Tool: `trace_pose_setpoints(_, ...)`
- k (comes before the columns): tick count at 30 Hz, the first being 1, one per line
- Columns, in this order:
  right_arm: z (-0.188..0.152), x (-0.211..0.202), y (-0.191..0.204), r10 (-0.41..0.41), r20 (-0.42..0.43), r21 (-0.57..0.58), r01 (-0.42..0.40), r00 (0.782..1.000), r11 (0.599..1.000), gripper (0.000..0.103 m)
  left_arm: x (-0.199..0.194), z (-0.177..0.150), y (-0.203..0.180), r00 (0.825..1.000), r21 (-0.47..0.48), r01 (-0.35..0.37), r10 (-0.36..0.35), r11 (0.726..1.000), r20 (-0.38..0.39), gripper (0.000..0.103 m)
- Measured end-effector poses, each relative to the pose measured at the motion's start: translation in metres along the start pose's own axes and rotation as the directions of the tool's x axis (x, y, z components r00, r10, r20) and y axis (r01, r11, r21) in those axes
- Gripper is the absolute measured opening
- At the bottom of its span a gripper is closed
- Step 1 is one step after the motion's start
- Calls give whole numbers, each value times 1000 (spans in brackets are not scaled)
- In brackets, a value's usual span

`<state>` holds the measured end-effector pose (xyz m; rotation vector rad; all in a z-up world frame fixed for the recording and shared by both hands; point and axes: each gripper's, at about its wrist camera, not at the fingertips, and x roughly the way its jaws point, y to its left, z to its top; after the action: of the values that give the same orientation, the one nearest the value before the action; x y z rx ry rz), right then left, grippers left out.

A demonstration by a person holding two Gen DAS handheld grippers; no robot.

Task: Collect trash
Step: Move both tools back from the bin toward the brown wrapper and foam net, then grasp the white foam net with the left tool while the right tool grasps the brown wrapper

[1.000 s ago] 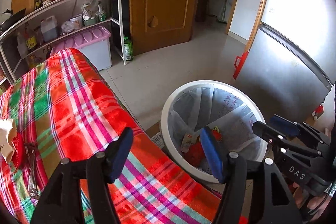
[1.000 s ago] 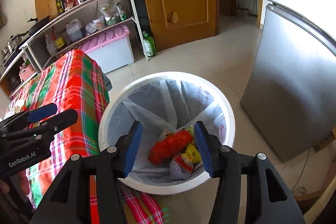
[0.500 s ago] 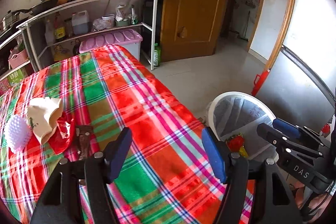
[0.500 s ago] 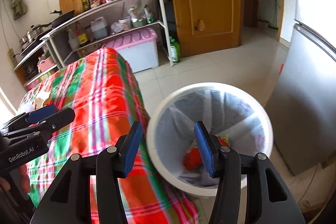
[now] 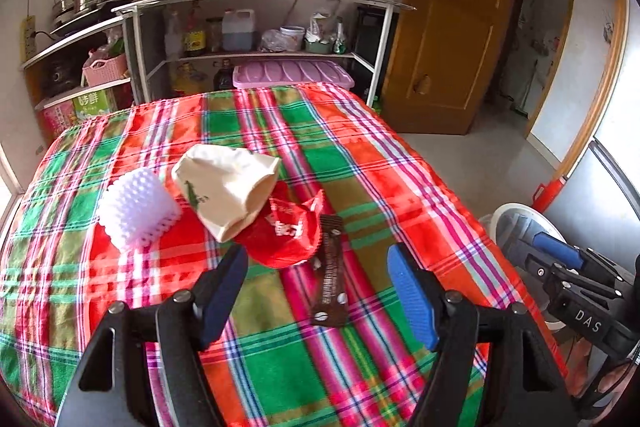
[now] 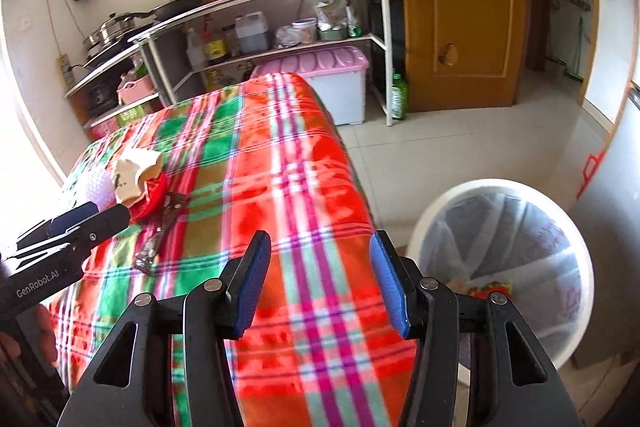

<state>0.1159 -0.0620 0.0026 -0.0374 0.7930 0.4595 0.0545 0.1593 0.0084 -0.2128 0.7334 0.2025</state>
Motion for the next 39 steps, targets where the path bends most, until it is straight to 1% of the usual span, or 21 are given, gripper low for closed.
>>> trace_pose_setpoints(9,10,23,46,74,-38,-65,-76,997,995,53,-7,-1,59,996,-82,-87,88,993,11,75)
trace_pose_setpoints(12,12,32,63,100,-63,-85,-105,993,991,53,-6,-3,77,996,-114,-89,90,989,0,75)
trace_pose_setpoints(14,13,38,75,125,-79,-103,-133,989,986,53,-5,-3,87,994,-119,-108,109,987,-3,75)
trace_pose_setpoints(16,13,45,87,135,-96,-118,-146,986,982,53,-5,-4,94,993,-124,-121,121,985,-8,76)
trace_pose_setpoints(19,11,57,101,147,-127,-136,-164,981,977,53,-3,-3,106,993,-128,-121,121,984,-10,79)
trace_pose_setpoints(21,9,63,108,151,-144,-134,-170,978,976,53,0,-3,117,992,-144,-125,123,982,-18,79)
trace_pose_setpoints(24,8,70,117,166,-160,-135,-189,973,973,53,3,-3,130,989,-158,-147,146,976,-21,80)
trace_pose_setpoints(29,9,78,129,162,-174,-147,-189,971,971,53,14,2,143,990,-180,-142,138,973,-35,82)
trace_pose_setpoints(32,9,82,133,152,-181,-154,-180,972,972,53,20,6,150,993,-215,-121,116,969,-38,83)
trace_pose_setpoints(35,7,87,135,135,-194,-159,-167,972,973,53,28,9,152,990,-203,-137,129,969,-49,83)
trace_pose_setpoints(39,6,93,135,110,-203,-162,-144,973,976,53,38,10,153,990,-208,-134,122,969,-67,83)
